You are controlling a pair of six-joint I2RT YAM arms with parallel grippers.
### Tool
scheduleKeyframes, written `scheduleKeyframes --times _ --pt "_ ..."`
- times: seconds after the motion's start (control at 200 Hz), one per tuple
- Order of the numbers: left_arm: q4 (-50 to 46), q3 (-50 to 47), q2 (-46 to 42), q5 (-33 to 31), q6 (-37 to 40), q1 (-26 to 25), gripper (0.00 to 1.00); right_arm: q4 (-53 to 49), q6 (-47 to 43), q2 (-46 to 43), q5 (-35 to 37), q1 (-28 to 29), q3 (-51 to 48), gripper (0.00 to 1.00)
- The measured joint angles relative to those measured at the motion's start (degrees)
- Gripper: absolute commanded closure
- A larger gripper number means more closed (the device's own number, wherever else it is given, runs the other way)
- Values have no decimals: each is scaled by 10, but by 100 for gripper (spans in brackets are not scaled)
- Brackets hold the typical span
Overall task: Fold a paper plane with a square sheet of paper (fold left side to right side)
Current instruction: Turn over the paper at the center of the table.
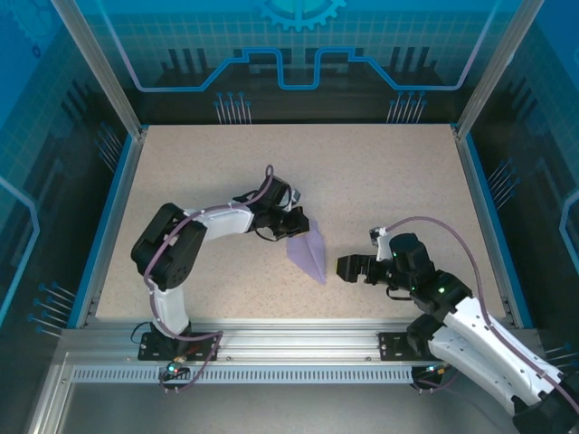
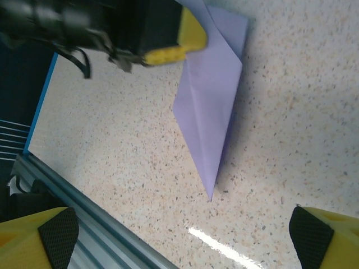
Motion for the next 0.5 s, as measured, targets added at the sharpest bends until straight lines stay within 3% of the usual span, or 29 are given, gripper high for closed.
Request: scheduleKeyframes --times 0.26,0.5 --pt "-13 17 -94 -2 3 21 96 123 26 93 -175 -87 -5 0" --pt "-14 46 -159 -2 -2 56 96 264 79 179 -302 -95 -8 0"
